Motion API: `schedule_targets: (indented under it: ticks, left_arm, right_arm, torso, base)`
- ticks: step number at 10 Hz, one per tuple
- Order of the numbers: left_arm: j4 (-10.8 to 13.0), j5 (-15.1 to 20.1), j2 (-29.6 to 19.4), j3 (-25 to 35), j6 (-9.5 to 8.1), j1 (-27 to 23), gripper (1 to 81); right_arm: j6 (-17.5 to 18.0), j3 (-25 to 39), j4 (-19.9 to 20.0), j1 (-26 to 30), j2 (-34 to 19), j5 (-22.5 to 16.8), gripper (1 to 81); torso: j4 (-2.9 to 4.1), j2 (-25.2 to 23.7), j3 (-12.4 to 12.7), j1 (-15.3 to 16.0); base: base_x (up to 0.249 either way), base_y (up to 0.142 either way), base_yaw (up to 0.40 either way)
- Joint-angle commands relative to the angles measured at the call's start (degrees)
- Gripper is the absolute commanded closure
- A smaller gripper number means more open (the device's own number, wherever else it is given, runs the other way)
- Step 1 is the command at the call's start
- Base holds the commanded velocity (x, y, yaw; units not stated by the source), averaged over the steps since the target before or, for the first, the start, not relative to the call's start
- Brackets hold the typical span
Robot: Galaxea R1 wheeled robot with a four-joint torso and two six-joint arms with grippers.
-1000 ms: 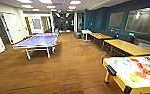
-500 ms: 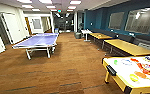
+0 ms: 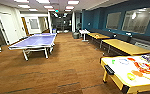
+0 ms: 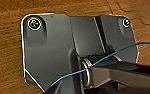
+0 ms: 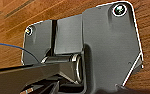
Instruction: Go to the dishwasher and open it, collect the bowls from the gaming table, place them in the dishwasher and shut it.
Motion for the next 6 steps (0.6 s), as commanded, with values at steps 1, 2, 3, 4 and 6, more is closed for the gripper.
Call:
schedule_targets:
  ticks: [1,2,3,4,6]
  left_arm:
    - [0.1,3.2,-0.4,0.2,0.41,-3.5,1.0]
    - [0.1,3.3,-0.4,0.2,0.41,-3.5,1.0]
    - [0.1,3.3,-0.4,0.2,0.41,-3.5,1.0]
    - [0.1,3.3,-0.4,0.2,0.41,-3.5,1.0]
    - [0.1,3.4,-0.4,0.2,0.41,-3.5,1.0]
  right_arm:
    - [-0.2,0.2,-0.4,1.6,-0.1,-2.6,1.0]
    - [-0.1,0.2,-0.4,1.7,-0.1,-2.6,1.0]
    - [-0.1,0.2,-0.4,1.7,-0.1,-2.6,1.0]
    - [-0.1,0.2,-0.4,1.7,0.0,-2.6,1.0]
    - [-0.1,0.2,-0.4,1.6,0.0,-2.6,1.0]
  torso:
    - [0.00,0.0,0.0,0.0]
    - [0.00,0.0,0.0,0.0]
    - [0.00,0.0,0.0,0.0]
    - [0.00,0.0,0.0,0.0]
    - [0.00,0.0,0.0,0.0]
  base:
    - [0.000,0.000,-0.383]
    - [0.000,0.000,-0.385]
    - [0.000,0.000,-0.386]
    - [0.000,0.000,-0.386]
    - [0.000,0.000,-0.388]
